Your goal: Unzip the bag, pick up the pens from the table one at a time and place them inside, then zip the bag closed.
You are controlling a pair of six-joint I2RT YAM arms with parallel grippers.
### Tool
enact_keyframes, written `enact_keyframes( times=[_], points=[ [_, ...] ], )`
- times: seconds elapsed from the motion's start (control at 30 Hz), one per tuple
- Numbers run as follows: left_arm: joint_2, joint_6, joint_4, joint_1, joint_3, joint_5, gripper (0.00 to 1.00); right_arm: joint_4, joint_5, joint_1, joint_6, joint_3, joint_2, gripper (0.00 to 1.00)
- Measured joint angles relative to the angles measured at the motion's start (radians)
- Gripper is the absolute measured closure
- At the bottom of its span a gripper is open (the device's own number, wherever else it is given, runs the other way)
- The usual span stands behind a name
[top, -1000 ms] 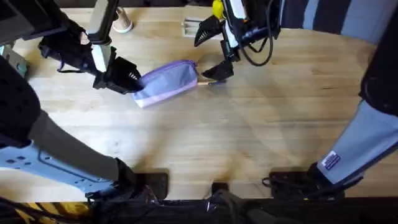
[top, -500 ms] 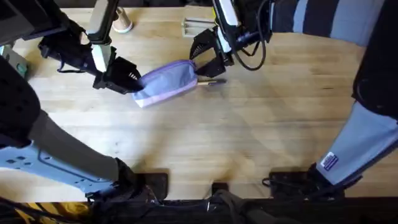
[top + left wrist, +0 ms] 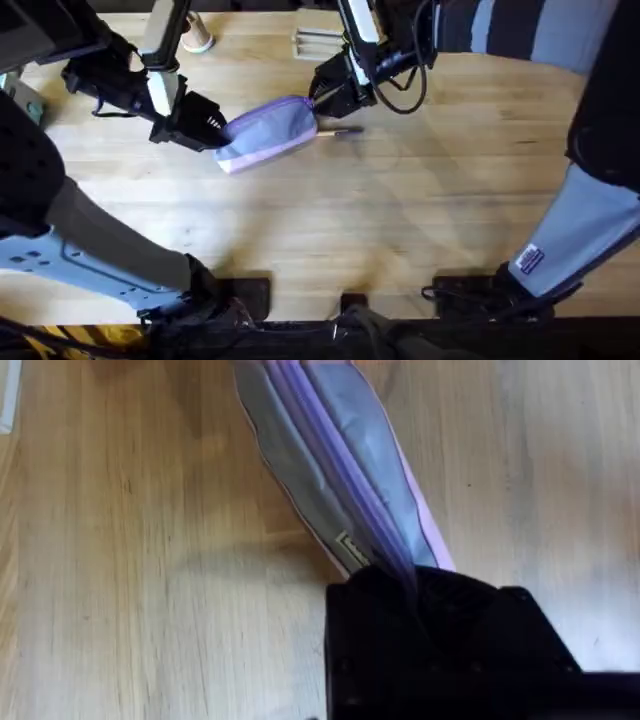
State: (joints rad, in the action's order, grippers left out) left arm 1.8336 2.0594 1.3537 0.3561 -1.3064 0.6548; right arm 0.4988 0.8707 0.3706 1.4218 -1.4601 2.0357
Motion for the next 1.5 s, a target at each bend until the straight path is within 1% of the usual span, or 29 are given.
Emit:
enact_keyframes(
  times=[0.23,0.3,0.33,0.53,0.83,1.0,1.1,1.27,1.5],
  points=[
    [0.000,0.000,0.000,0.000,0.000,0.000,0.958,-0.002,-0.010,0.000,0.000,0.000,0.000,0.881],
    [0.000,0.000,0.000,0.000,0.000,0.000,0.958,-0.001,-0.012,0.000,-0.001,0.000,0.000,0.946],
    [0.000,0.000,0.000,0.000,0.000,0.000,0.958,-0.002,-0.014,-0.001,0.000,0.000,0.000,0.958],
    [0.000,0.000,0.000,0.000,0.000,0.000,0.959,-0.001,-0.005,-0.009,0.000,0.000,0.000,0.962],
    [0.000,0.000,0.001,0.000,0.000,0.000,0.958,0.001,0.055,-0.035,0.000,0.000,-0.001,0.970],
    [0.000,0.000,0.001,0.000,0.000,0.000,0.958,0.002,0.088,-0.042,0.000,0.000,-0.041,0.970],
    [0.000,0.000,0.004,0.000,0.000,0.000,0.958,0.005,0.088,-0.038,0.000,0.000,-0.066,0.970],
    [0.000,0.000,0.004,0.000,0.000,0.000,0.958,0.008,0.098,-0.036,0.000,0.000,-0.077,0.969],
    [0.000,0.000,0.008,0.002,0.000,-0.002,0.958,0.005,0.216,-0.031,-0.004,0.000,-0.077,0.969]
  ],
)
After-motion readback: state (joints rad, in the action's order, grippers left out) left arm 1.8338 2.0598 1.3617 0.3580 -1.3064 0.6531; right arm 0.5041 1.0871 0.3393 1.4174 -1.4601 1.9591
